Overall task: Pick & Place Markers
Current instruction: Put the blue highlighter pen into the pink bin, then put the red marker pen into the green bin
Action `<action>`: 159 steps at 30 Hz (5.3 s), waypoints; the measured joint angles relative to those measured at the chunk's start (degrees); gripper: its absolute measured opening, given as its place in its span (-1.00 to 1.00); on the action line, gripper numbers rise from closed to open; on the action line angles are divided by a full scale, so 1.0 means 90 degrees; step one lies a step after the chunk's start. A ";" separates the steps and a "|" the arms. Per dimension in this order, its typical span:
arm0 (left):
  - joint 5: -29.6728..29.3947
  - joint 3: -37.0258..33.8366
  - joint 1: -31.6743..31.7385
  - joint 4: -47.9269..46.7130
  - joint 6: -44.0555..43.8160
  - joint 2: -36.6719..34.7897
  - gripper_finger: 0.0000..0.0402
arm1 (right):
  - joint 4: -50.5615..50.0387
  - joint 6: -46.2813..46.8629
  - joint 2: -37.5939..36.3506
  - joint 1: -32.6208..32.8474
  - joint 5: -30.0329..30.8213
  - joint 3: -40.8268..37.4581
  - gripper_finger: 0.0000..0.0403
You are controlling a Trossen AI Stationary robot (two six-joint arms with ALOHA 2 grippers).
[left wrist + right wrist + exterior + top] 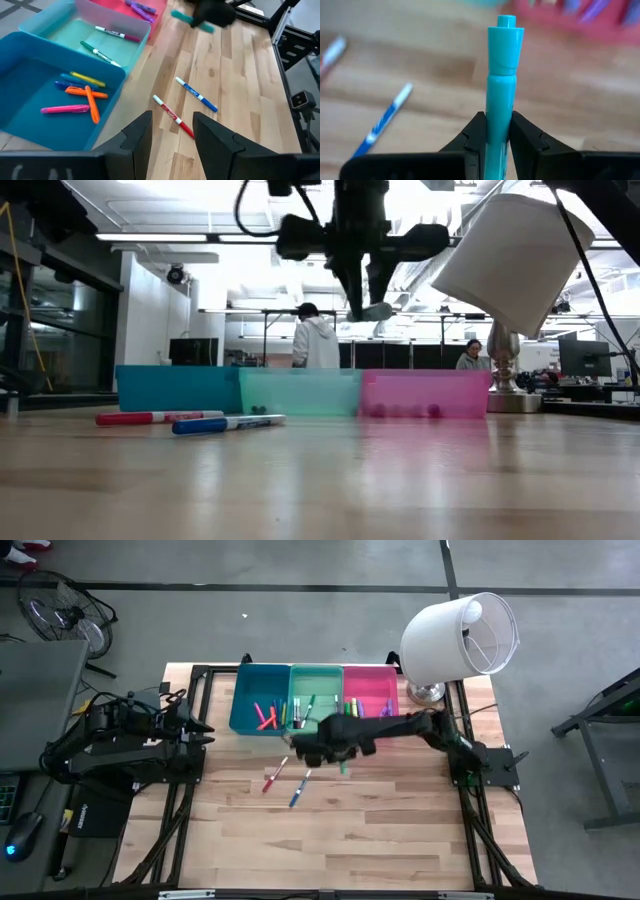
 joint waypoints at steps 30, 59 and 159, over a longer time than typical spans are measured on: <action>-0.0183 0.0000 0.0000 0.0005 -0.0666 -0.0002 -0.30 | 0.0221 -0.2656 -0.0131 -0.3010 0.0172 -0.1285 -0.74; -0.0349 0.0000 0.0001 0.0004 -0.0860 0.0000 -0.30 | 0.1362 -0.2966 -0.0179 -0.3078 0.0257 -0.2395 -0.10; -0.1310 0.0619 -0.3045 0.1425 -0.6669 0.7576 -0.30 | 0.5136 -0.4371 -0.5884 0.2768 0.2525 -0.6244 -1.00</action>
